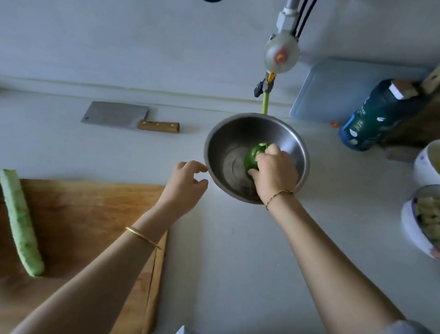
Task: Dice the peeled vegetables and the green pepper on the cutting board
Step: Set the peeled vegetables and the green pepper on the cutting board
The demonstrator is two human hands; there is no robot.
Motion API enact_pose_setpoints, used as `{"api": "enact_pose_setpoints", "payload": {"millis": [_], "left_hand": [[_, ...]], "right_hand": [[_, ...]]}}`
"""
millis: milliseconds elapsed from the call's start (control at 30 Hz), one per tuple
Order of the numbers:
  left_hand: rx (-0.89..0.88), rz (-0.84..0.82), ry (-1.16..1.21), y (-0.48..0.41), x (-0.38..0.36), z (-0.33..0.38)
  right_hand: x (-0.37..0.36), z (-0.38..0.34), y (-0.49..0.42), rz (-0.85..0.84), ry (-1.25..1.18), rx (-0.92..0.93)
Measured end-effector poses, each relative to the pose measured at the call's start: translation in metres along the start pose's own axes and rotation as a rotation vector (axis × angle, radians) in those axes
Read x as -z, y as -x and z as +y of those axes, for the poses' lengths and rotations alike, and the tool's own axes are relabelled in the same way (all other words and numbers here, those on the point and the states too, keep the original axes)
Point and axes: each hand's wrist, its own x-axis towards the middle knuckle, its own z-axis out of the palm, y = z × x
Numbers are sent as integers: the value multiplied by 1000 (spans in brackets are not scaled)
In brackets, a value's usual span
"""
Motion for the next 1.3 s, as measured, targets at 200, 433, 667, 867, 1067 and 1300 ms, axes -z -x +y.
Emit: {"api": "enact_pose_setpoints", "payload": {"millis": [200,433,667,867,1067,1300], "left_hand": [[153,183,202,5,46,-35],[374,392,316,42,109,-101],[367,326,341,61,134,-135],[370,75,310,61,138,-153],[342,-193,308,49,136,-155],[302,-311,307,34,141,-155]], "right_hand": [[36,-63,18,92,-359,379],[3,-153,56,-318,-793,414],[-29,-195,63,-902,-1122,-140],[-65,-209,64,-704,-1177,-481],[-67,-217,65,-552,-1108,-493],[-64,-213,85,-428,-998,-188]]}}
